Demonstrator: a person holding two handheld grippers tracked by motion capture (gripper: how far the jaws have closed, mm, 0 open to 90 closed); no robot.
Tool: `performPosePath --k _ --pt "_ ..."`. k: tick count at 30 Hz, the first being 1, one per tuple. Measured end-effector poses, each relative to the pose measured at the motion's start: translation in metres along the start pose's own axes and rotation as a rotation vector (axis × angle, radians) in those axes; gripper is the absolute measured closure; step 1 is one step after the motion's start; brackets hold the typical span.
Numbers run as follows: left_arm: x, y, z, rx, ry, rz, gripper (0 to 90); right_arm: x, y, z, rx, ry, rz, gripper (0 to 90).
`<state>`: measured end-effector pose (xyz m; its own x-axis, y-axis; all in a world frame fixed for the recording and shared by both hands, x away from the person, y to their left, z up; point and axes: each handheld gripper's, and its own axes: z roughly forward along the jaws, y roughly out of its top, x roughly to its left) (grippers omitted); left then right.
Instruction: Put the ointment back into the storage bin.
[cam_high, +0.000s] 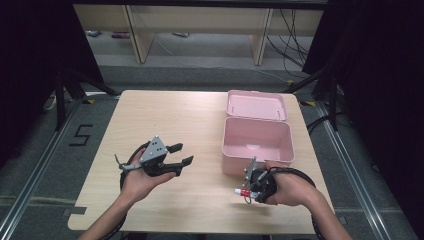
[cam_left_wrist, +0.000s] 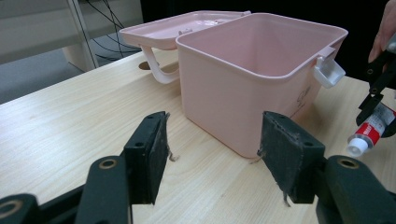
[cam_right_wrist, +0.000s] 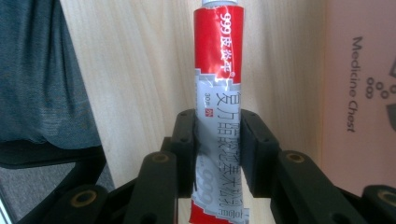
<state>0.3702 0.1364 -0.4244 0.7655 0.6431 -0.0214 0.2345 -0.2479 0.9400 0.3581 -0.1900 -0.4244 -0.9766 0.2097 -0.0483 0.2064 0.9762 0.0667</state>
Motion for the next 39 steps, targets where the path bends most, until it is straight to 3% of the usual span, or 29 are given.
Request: performPosePath --k 1,3,4,6,7,9,10,11,13,17,20,23,25,30,32,33,37,38,39 --pt "0.0 0.0 0.0 0.0 0.0 0.0 41.3 0.001 0.0 -0.002 0.005 0.007 0.014 70.5" --pt "0.0 0.0 0.001 -0.011 -0.007 -0.004 41.2 -0.002 -0.002 -0.003 -0.007 0.002 -0.01 70.5" --pt "0.0 0.0 0.001 -0.011 -0.006 -0.004 41.2 -0.001 -0.003 -0.005 -0.002 0.0 0.014 70.5" --pt "-0.001 0.0 0.001 -0.002 -0.001 -0.006 41.1 -0.003 -0.004 -0.007 -0.009 -0.004 -0.015 70.5" --pt "-0.001 0.0 0.001 -0.001 -0.003 -0.006 41.1 -0.002 -0.003 -0.009 -0.001 0.002 0.006 70.5" --pt "-0.001 0.0 0.001 0.001 -0.003 -0.003 41.0 -0.003 -0.003 -0.011 -0.008 0.0 -0.006 70.5" --pt "-0.001 0.0 0.002 0.001 -0.004 -0.003 40.9 -0.002 -0.004 -0.013 -0.006 -0.005 0.02 70.5" --pt "-0.001 0.0 0.002 0.002 -0.004 -0.003 40.9 -0.003 -0.003 -0.014 -0.003 -0.003 0.007 70.5" --pt "-0.001 0.0 0.002 0.0 -0.005 -0.002 40.9 -0.002 -0.003 -0.017 0.001 -0.001 0.029 70.5" --pt "-0.002 0.0 0.001 -0.001 -0.005 -0.003 40.8 -0.005 -0.004 -0.021 -0.01 -0.01 -0.002 70.5" --pt "-0.002 0.0 0.001 0.001 -0.007 -0.001 40.7 -0.005 -0.004 -0.025 -0.006 -0.005 0.015 70.5" --pt "-0.002 0.0 0.002 0.003 -0.01 0.003 40.6 -0.008 -0.005 -0.028 -0.019 -0.01 -0.019 70.5" --pt "-0.002 0.0 0.002 0.002 -0.008 -0.003 40.6 -0.007 -0.005 -0.03 -0.009 -0.016 0.019 70.5" --pt "-0.002 0.0 0.002 0.002 -0.006 -0.002 40.6 -0.01 -0.006 -0.033 -0.024 -0.022 -0.02 70.5" --pt "-0.003 0.0 0.001 -0.001 -0.007 -0.002 40.6 -0.008 -0.006 -0.035 -0.011 -0.017 0.019 70.5" --pt "-0.002 0.0 0.001 -0.002 -0.007 -0.002 40.6 -0.011 -0.006 -0.036 -0.02 -0.02 -0.025 70.5" --pt "-0.002 0.0 0.002 -0.011 -0.012 -0.005 40.5 -0.012 -0.005 -0.039 -0.013 -0.018 -0.022 70.5" --pt "-0.002 0.0 0.002 -0.011 -0.012 -0.005 40.5 -0.01 -0.006 -0.04 -0.013 -0.017 0.0 70.5" --pt "-0.002 0.0 0.002 -0.011 -0.012 -0.004 40.5 -0.013 -0.005 -0.041 -0.027 -0.021 -0.035 70.5"
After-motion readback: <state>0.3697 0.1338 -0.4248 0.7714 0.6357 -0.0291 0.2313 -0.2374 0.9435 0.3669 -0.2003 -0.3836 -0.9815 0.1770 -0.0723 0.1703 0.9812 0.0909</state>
